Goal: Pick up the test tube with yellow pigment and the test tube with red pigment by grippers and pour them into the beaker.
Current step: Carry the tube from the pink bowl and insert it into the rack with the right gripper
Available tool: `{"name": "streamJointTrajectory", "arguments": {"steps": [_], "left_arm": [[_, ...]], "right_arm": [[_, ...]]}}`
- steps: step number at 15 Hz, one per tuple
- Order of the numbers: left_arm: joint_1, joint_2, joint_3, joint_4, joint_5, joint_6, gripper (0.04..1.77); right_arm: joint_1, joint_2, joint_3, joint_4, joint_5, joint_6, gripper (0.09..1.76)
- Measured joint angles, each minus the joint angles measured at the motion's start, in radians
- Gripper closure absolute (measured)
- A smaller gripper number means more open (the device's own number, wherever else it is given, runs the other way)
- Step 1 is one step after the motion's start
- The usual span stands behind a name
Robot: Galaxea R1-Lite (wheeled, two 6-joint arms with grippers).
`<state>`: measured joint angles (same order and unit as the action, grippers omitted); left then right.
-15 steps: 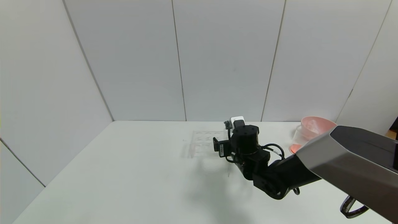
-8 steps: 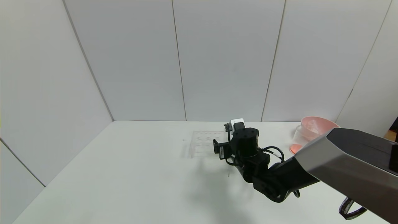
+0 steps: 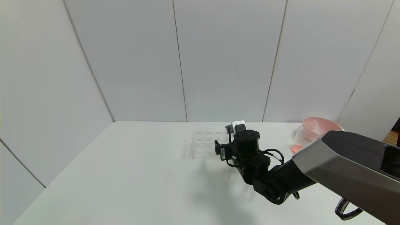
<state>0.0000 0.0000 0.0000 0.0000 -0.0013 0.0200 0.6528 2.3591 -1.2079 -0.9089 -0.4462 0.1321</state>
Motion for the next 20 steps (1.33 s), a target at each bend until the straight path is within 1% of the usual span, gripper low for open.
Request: {"name": "streamJointTrajectory", "arguments": {"steps": [7, 11, 16, 18, 20], "left_arm": [[0.0, 0.0, 0.0, 0.0, 0.0, 0.0, 0.05], [0.0, 0.0, 0.0, 0.0, 0.0, 0.0, 0.05], [0.0, 0.0, 0.0, 0.0, 0.0, 0.0, 0.05], [0.0, 0.0, 0.0, 0.0, 0.0, 0.0, 0.05], [0.0, 0.0, 0.0, 0.0, 0.0, 0.0, 0.05]], "right_arm": [[-0.004, 0.002, -0.012, -0.001, -0.001, -0.005, 0.14], [-0.006, 0.013, -0.016, -0.038, -0.001, -0.018, 0.14], [-0.007, 0.022, -0.016, -0.043, 0.0, -0.031, 0.14], [-0.008, 0.023, -0.016, -0.054, -0.001, -0.032, 0.5], [-0.01, 0.024, -0.016, -0.066, -0.001, -0.042, 0.78]]}}
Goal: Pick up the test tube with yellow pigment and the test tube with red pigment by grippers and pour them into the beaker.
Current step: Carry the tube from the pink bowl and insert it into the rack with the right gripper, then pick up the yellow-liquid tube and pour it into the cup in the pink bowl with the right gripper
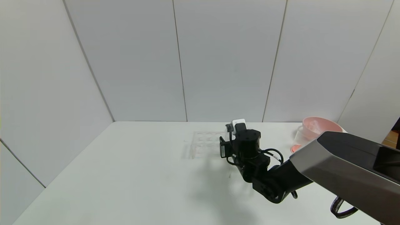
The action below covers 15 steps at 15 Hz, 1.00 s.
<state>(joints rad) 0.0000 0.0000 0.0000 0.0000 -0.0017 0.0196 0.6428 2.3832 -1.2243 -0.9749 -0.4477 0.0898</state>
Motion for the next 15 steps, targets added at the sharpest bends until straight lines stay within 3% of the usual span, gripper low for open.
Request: {"name": "streamJointTrajectory", "arguments": {"steps": [3, 4, 15], "left_arm": [[0.0, 0.0, 0.0, 0.0, 0.0, 0.0, 0.05], [0.0, 0.0, 0.0, 0.0, 0.0, 0.0, 0.05], [0.0, 0.0, 0.0, 0.0, 0.0, 0.0, 0.05]], "right_arm": [[-0.001, 0.001, -0.001, 0.0, 0.0, -0.003, 1.09], [0.0, 0.001, -0.003, 0.0, 0.0, -0.004, 1.35], [0.001, -0.003, -0.017, -0.008, 0.0, -0.034, 1.35]]}}
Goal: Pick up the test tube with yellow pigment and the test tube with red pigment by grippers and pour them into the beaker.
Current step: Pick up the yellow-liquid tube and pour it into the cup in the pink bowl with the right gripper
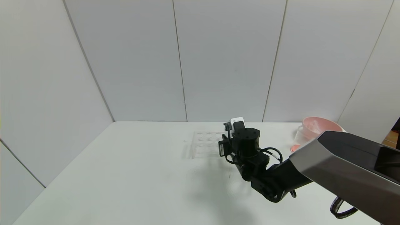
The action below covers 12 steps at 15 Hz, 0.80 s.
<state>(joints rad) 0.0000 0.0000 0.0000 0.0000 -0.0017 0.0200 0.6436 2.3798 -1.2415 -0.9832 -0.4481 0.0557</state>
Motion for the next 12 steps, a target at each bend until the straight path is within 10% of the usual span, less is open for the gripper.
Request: {"name": "streamJointTrajectory", "arguments": {"steps": [12], "left_arm": [[0.0, 0.0, 0.0, -0.001, 0.0, 0.0, 0.05]], "right_arm": [[-0.005, -0.083, -0.003, 0.034, 0.005, -0.019, 1.35]]}}
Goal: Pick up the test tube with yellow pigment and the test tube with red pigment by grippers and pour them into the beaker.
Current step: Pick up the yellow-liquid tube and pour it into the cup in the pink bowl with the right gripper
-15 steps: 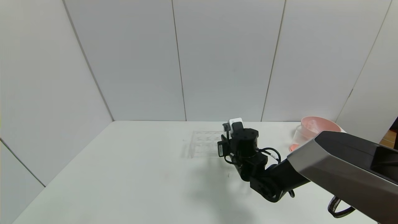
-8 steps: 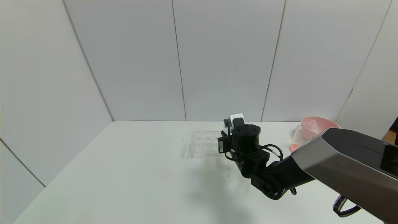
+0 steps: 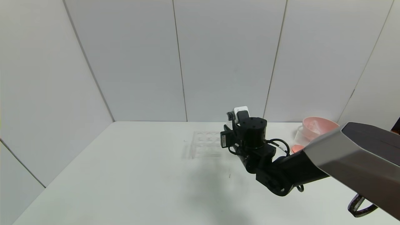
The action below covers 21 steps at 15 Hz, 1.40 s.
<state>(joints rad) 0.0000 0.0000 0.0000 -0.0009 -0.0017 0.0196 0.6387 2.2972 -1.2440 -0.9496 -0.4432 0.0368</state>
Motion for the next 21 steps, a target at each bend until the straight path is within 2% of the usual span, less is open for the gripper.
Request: {"name": "streamJointTrajectory", "arguments": {"steps": [7, 14, 21], "left_arm": [[0.0, 0.0, 0.0, 0.0, 0.0, 0.0, 0.05], [0.0, 0.0, 0.0, 0.0, 0.0, 0.0, 0.05], [0.0, 0.0, 0.0, 0.0, 0.0, 0.0, 0.05]], "right_arm": [[-0.003, -0.065, -0.021, 0.057, 0.001, 0.0, 1.35], [-0.019, -0.147, -0.074, 0.184, 0.004, 0.0, 1.35], [-0.077, -0.247, -0.09, 0.291, 0.021, 0.001, 1.35]]}}
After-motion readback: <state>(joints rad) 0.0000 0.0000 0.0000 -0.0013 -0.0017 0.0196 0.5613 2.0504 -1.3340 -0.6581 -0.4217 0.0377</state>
